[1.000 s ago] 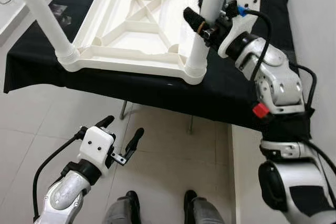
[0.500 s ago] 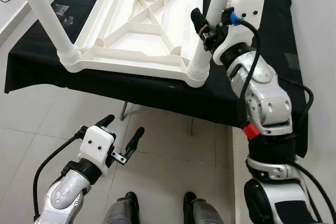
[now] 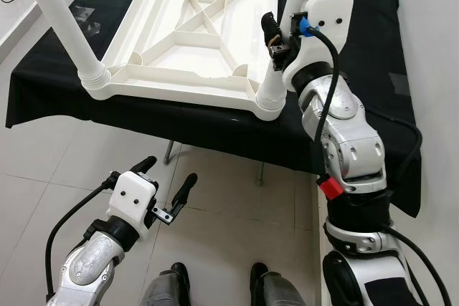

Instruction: Building children table

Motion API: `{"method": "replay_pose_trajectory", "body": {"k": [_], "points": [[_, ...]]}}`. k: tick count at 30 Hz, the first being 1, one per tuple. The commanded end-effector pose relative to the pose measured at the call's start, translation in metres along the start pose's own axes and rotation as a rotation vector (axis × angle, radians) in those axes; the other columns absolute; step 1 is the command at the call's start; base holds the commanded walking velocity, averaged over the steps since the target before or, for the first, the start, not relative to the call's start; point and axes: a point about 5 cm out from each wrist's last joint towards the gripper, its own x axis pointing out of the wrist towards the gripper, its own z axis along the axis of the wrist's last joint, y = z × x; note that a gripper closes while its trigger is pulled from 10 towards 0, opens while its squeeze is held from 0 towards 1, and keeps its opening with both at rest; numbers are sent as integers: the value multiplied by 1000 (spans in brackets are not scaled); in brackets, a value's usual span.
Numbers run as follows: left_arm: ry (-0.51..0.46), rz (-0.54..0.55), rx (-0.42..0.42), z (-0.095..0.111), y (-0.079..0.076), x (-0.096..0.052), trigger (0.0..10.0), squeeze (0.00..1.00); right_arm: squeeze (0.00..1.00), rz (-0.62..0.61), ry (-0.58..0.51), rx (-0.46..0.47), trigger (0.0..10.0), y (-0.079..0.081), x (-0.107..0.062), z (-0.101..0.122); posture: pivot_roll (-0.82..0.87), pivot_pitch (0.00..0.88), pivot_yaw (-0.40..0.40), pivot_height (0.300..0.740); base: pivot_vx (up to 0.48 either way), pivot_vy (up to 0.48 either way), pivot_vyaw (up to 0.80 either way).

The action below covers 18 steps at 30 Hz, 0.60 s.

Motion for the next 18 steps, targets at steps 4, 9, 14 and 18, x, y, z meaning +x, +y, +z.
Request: {"method": "replay_pose_trajectory", "body": {"k": [4,9,14,18], "points": [[32,-7,2,-7,-3,-2,10000,0,0,25,-24,27,10000,2,-1,4,17,323,-32,740,0,0,0],[31,-7,2,-6,-3,-2,10000,0,0,154,-119,75,10000,7,-2,21,15,320,-30,740,0,0,0],[31,-8,1,-7,-4,-2,10000,0,0,246,-166,52,10000,6,-2,30,16,319,-30,740,0,0,0],[31,-8,1,-7,-4,-2,10000,0,0,372,-199,14,10000,6,-2,37,17,317,-33,740,0,0,0]]}}
